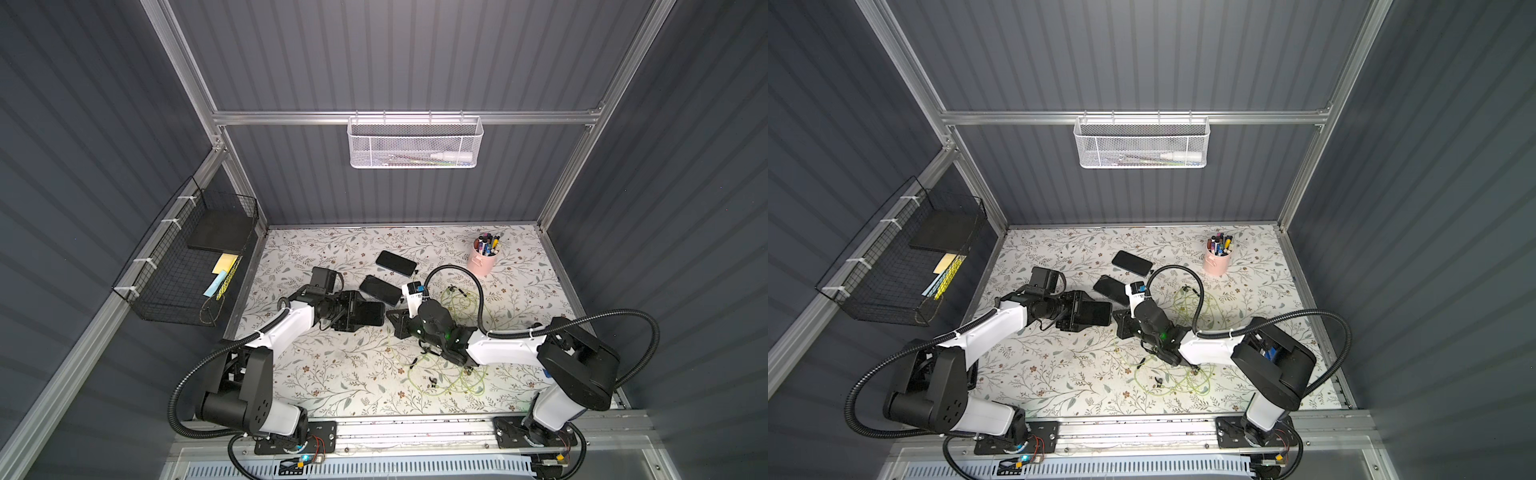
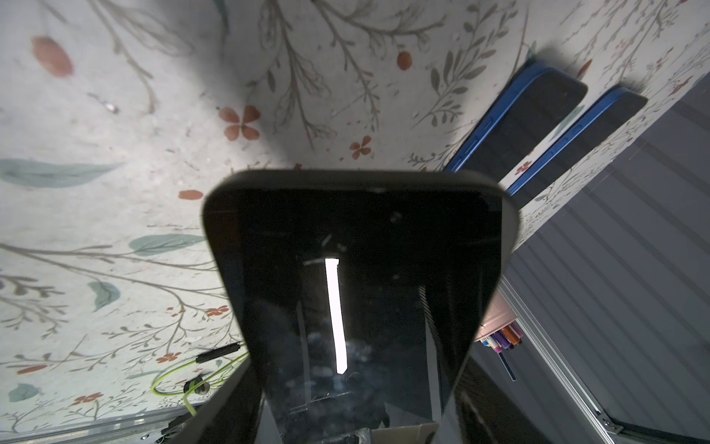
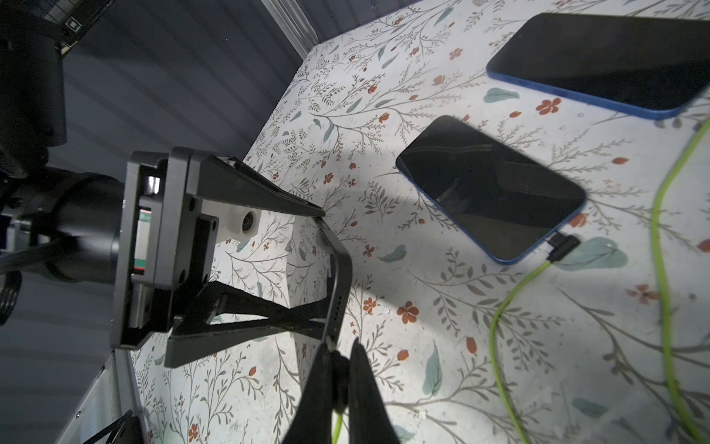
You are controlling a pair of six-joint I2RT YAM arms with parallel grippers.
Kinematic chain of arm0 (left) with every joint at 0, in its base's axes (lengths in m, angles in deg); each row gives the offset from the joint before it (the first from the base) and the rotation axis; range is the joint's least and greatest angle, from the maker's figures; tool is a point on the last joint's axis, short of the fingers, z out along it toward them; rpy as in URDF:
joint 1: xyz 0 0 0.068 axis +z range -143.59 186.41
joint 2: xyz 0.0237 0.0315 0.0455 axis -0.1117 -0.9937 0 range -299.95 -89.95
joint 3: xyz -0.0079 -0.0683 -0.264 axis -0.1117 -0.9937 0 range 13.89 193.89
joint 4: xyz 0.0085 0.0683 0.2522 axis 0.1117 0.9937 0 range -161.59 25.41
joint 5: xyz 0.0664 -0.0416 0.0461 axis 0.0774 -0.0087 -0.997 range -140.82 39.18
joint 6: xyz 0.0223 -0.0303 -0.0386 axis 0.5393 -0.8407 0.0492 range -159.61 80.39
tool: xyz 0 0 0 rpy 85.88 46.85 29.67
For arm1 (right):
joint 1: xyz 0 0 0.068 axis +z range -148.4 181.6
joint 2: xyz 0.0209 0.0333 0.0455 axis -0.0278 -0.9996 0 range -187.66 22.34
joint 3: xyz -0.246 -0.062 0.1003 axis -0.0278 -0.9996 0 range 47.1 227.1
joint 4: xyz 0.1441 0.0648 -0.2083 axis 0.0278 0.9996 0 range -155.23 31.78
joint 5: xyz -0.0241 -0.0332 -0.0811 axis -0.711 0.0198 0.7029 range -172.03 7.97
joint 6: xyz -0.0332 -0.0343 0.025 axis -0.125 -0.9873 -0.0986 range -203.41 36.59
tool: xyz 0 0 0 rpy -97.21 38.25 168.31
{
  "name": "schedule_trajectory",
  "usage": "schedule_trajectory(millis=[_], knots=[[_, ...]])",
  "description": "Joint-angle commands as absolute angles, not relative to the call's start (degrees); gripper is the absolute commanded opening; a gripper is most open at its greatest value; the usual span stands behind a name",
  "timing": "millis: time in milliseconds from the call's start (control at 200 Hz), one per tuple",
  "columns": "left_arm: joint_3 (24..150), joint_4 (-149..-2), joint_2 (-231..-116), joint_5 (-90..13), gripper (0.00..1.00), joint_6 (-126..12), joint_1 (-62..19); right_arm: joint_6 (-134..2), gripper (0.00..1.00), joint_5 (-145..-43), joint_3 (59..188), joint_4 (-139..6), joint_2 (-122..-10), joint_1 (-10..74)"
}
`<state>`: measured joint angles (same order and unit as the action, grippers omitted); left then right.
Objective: Plug wired earphones into phones
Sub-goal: Insert the wired earphone into the phone.
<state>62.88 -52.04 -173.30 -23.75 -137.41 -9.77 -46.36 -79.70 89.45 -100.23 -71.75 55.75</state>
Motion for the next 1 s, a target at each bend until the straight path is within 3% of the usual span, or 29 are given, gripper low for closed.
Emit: schedule_trajectory(millis=[0, 996], knots=[[62.6, -53.6, -172.5, -20.0, 0.0, -138.4, -10.8, -47.3, 0.0, -79.5, 90.4, -102.5, -72.1, 56.1], [63.2, -55.8, -172.1, -19.1, 0.0, -139.9, -11.7, -48.1, 0.0, -81.7, 92.5, -98.6, -75.0, 56.6]])
